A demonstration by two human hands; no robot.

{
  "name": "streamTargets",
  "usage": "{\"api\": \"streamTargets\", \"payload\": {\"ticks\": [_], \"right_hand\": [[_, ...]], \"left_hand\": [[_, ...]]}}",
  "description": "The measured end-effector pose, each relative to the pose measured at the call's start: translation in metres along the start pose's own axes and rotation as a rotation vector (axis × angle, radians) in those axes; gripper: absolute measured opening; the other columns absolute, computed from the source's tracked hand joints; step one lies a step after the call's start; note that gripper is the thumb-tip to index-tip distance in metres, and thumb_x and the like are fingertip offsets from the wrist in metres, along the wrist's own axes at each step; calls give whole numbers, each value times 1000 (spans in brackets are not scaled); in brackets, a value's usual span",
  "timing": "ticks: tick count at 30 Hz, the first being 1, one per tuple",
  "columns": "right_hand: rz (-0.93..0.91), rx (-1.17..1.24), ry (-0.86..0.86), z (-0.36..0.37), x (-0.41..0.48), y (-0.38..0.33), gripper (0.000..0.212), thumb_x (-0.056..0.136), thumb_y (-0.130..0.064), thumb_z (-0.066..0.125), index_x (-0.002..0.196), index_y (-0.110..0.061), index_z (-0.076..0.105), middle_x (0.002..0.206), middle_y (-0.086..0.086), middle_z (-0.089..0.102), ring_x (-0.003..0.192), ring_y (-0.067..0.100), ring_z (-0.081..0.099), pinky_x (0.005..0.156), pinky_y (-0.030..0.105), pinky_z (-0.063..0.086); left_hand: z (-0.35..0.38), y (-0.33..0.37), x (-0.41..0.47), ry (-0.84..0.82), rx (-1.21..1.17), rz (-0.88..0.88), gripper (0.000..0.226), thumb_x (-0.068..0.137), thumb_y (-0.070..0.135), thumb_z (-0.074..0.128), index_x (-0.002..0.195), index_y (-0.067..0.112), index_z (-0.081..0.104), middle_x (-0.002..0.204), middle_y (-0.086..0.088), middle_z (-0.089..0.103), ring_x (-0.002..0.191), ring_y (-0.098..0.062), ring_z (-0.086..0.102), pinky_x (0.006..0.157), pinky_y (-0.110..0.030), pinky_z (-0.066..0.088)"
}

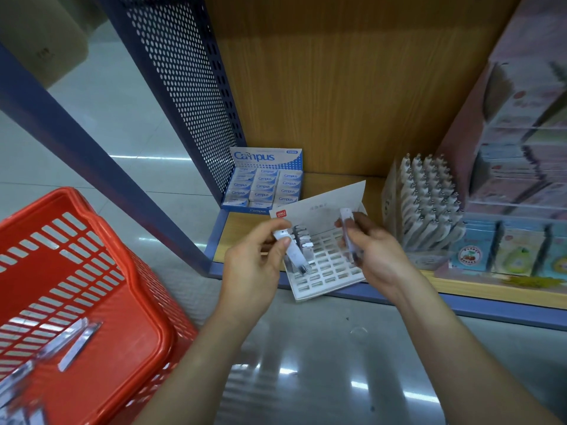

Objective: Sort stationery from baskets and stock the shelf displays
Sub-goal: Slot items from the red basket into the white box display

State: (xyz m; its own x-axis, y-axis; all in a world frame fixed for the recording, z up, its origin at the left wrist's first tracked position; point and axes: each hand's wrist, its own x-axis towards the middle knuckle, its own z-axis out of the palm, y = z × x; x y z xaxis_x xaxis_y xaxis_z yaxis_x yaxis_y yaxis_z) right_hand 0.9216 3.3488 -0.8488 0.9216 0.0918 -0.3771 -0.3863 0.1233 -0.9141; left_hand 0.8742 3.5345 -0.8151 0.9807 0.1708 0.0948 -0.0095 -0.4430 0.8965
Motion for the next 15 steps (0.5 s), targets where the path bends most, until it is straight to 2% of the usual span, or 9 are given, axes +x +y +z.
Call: {"api": "streamTargets", "payload": {"ticks": [2,3,6,8,10,13,15], "right_hand": [[-83,-67,17,2,7,-3,15,96,-14,58,97,-22,71,96,-7,71,87,7,64,74,19,47],[-120,-86,42,3,10,-4,15,93,-10,62,97,-21,72,96,-7,73,88,4,66,76,15,49],[-211,-187,158,6,23,-1,15,87,-2,68,98,-12,71,86,-6,70,75,2,65,70,8,49],[-241,-291,215,9,30,6,18,86,-4,70,101,-13,69,79,-7,65,69,-1,59,63,4,44],[-244,-299,207,10,35,15,23,87,-4,69,99,-23,71,77,-9,65,71,3,61,67,12,47],[-278,-366,165,9,41,25,40,87,-2,67,83,-41,68,86,-4,72,86,18,69,79,33,55],[-292,-465,138,7,43,29,40,89,-4,64,84,-44,67,89,-4,73,88,18,69,79,33,54]], "left_hand": [[2,2,7,24,17,2,25,88,9,68,101,30,68,80,23,67,74,3,62,72,-9,49],[4,3,10,41,34,-2,24,87,9,70,103,27,69,82,21,68,76,4,63,73,-8,48],[8,5,19,82,23,-35,22,85,10,73,104,21,73,85,20,69,77,6,64,74,-7,48],[8,7,20,99,-30,-49,19,84,9,73,99,21,73,84,19,70,79,4,66,74,-9,49],[7,9,21,121,-119,-45,19,84,6,73,93,22,71,84,14,71,78,3,66,73,-10,49],[4,10,22,131,-197,-11,21,85,0,70,86,21,67,83,12,70,77,6,65,72,-8,47],[4,8,24,109,-195,-8,21,85,-1,69,86,20,66,82,13,69,79,7,64,73,-8,47]]}}
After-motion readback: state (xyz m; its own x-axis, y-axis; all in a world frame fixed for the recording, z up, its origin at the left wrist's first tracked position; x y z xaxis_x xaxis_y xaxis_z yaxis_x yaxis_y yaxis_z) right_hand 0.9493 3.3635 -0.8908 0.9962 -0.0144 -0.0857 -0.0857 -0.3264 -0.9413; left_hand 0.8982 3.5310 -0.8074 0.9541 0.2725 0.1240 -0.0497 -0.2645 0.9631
